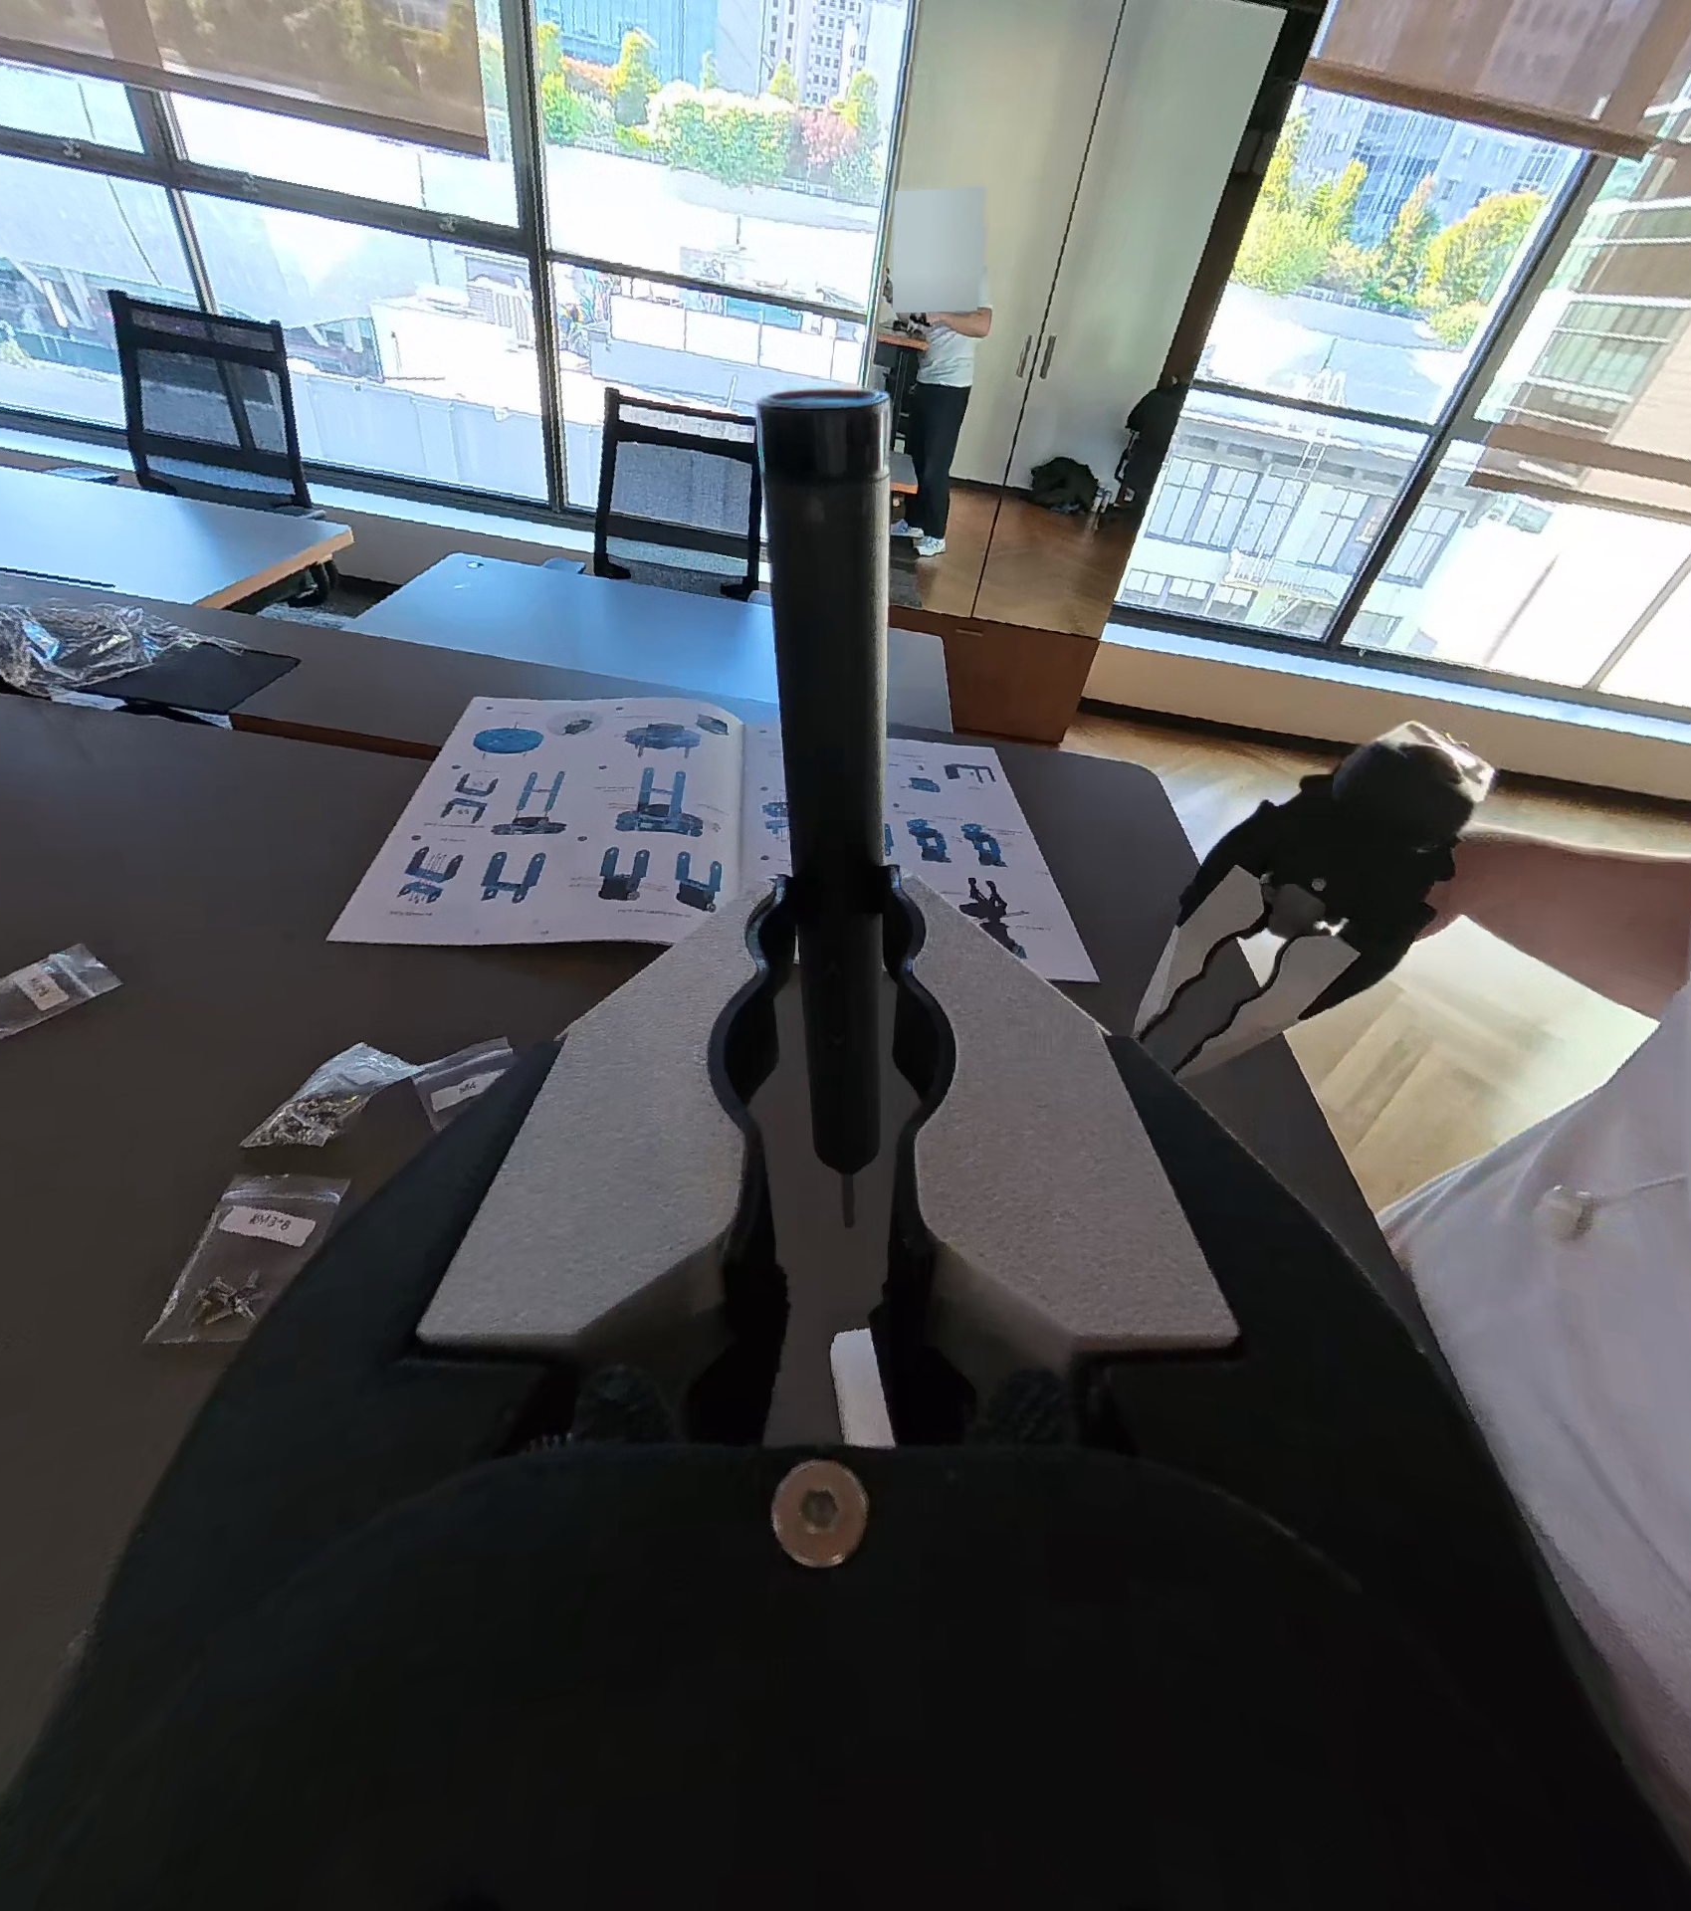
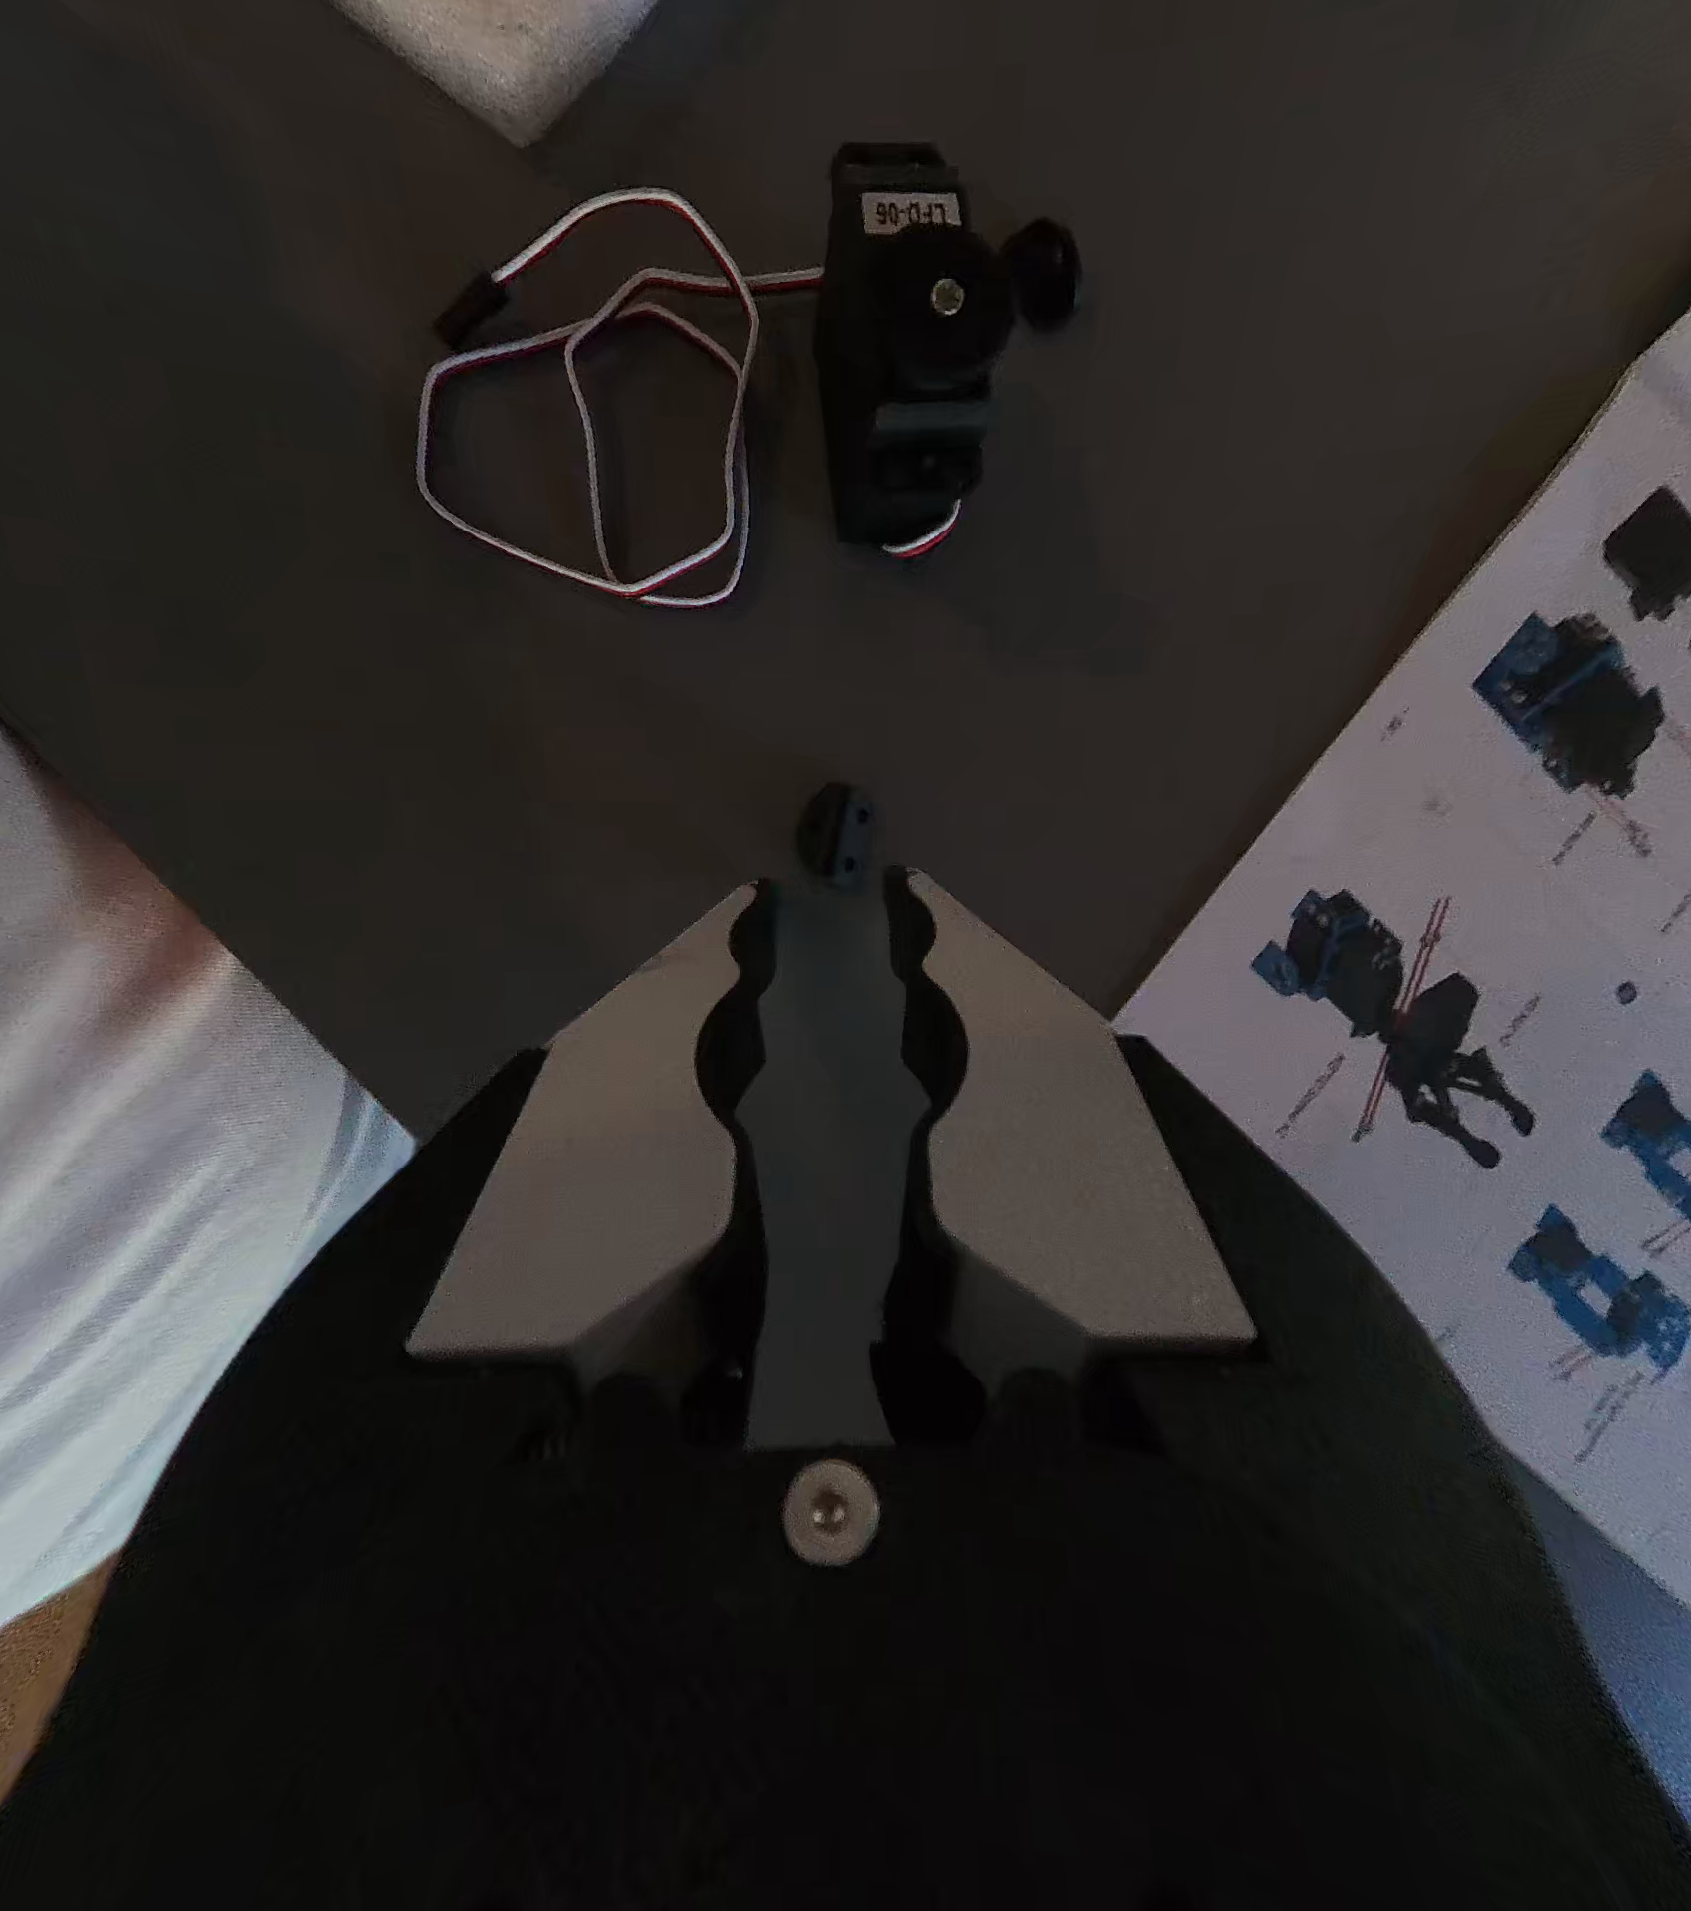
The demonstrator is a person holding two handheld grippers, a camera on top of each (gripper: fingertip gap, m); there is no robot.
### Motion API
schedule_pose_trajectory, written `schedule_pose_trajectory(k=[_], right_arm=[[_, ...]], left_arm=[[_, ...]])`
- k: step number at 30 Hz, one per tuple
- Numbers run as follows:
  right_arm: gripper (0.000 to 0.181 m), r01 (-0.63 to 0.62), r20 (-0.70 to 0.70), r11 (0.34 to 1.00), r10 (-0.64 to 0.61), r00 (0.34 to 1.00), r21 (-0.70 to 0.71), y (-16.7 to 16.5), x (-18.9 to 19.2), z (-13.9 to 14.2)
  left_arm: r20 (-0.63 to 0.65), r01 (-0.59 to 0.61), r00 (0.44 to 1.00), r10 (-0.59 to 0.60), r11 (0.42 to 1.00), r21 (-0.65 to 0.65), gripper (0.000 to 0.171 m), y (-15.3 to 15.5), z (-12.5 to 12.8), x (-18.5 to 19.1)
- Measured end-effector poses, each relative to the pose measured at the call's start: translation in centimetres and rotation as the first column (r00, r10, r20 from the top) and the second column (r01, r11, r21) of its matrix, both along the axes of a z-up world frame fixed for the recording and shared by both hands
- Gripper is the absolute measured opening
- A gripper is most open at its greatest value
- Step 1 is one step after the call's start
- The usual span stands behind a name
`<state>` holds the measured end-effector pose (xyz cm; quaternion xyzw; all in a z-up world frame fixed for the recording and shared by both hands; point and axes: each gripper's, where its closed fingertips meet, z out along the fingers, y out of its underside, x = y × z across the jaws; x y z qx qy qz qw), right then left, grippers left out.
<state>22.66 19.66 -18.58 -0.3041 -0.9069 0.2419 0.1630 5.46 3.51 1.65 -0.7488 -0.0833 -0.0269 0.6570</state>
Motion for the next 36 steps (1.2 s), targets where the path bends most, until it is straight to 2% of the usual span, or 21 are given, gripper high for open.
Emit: schedule_pose_trajectory(k=[3,5,8,10,14,19,23,27,30,33,36], right_arm=[[0.018,-0.062,-0.075,0.998,0.065,0.995,0.032,0.0,-0.4,-0.2],[0.018,-0.096,-0.105,0.995,0.096,0.990,0.001,-0.3,-0.7,-0.1],[0.017,-0.094,-0.082,0.993,0.088,0.993,-0.071,-0.5,-1.0,-0.2],[0.011,-0.103,-0.061,0.989,0.097,0.993,-0.104,-0.7,-1.0,-0.3],[0.009,-0.093,-0.059,0.988,0.086,0.995,-0.126,-0.9,-1.2,-0.2],[0.004,-0.080,-0.081,0.982,0.067,0.994,-0.170,-1.2,-1.0,0.9],[0.002,-0.080,-0.104,0.972,0.058,0.993,-0.223,-2.0,-0.9,3.0],[0.001,-0.160,-0.146,0.931,0.117,0.982,-0.327,-5.9,-1.4,7.6],[0.001,-0.247,-0.142,0.877,0.206,0.968,-0.411,-12.2,-2.9,9.8],[0.001,-0.308,-0.097,0.897,0.293,0.951,-0.317,-18.0,-4.2,7.3],[0.002,-0.333,-0.042,0.919,0.332,0.942,-0.209,-20.5,-4.7,3.4]], left_arm=[[-0.007,0.006,1.000,-0.006,1.000,-0.003,0.014,0.2,0.0,0.2],[-0.007,0.011,1.000,-0.011,1.000,-0.002,0.014,0.2,0.0,0.3],[-0.008,0.008,1.000,-0.008,1.000,-0.004,0.014,0.2,0.0,0.3],[-0.007,0.006,1.000,-0.006,1.000,-0.003,0.014,0.1,0.1,0.3],[-0.015,0.006,1.000,-0.006,1.000,-0.007,0.014,0.0,0.1,0.5],[-0.020,0.010,1.000,-0.010,1.000,-0.011,0.014,0.2,0.0,0.5],[-0.013,0.010,1.000,-0.011,1.000,-0.015,0.015,0.3,-0.2,0.3],[-0.010,0.012,1.000,-0.012,1.000,-0.013,0.015,0.3,-0.3,0.3],[-0.006,0.012,1.000,-0.012,1.000,-0.016,0.014,0.4,-0.4,0.2],[-0.007,0.007,1.000,-0.007,1.000,-0.018,0.014,0.4,-0.4,0.3],[-0.016,-0.004,1.000,0.004,1.000,-0.019,0.015,0.2,-0.4,0.2]])
